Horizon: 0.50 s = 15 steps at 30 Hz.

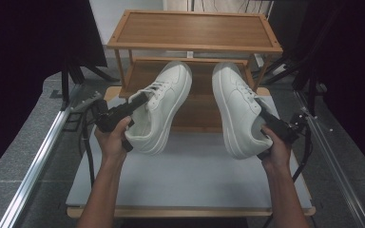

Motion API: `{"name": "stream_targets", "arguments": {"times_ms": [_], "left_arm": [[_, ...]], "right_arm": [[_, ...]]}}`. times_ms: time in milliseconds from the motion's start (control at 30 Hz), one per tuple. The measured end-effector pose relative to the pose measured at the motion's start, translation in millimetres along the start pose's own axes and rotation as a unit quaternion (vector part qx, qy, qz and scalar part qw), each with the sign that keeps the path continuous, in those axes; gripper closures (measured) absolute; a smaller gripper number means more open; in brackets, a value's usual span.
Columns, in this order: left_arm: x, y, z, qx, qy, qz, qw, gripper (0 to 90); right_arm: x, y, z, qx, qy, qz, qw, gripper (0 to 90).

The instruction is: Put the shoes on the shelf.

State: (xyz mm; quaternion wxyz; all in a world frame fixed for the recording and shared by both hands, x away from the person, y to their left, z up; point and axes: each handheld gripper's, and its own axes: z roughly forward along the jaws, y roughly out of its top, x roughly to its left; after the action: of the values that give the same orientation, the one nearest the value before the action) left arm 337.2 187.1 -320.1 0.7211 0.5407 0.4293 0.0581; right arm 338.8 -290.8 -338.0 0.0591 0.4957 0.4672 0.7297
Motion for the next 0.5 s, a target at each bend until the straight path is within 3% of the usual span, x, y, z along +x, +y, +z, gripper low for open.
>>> {"name": "stream_targets", "arguments": {"times_ms": [100,500], "left_arm": [[1.2,6.4,9.6,-0.002,0.006,0.012,0.9999,81.9],[5.7,8.1,36.3,-0.006,0.010,0.013,0.9999,81.8]], "right_arm": [[0.9,4.9,11.1,-0.002,0.002,0.004,1.0000,82.0],[-0.4,15.1,42.7,-0.006,-0.011,0.014,0.9998,81.7]]}}
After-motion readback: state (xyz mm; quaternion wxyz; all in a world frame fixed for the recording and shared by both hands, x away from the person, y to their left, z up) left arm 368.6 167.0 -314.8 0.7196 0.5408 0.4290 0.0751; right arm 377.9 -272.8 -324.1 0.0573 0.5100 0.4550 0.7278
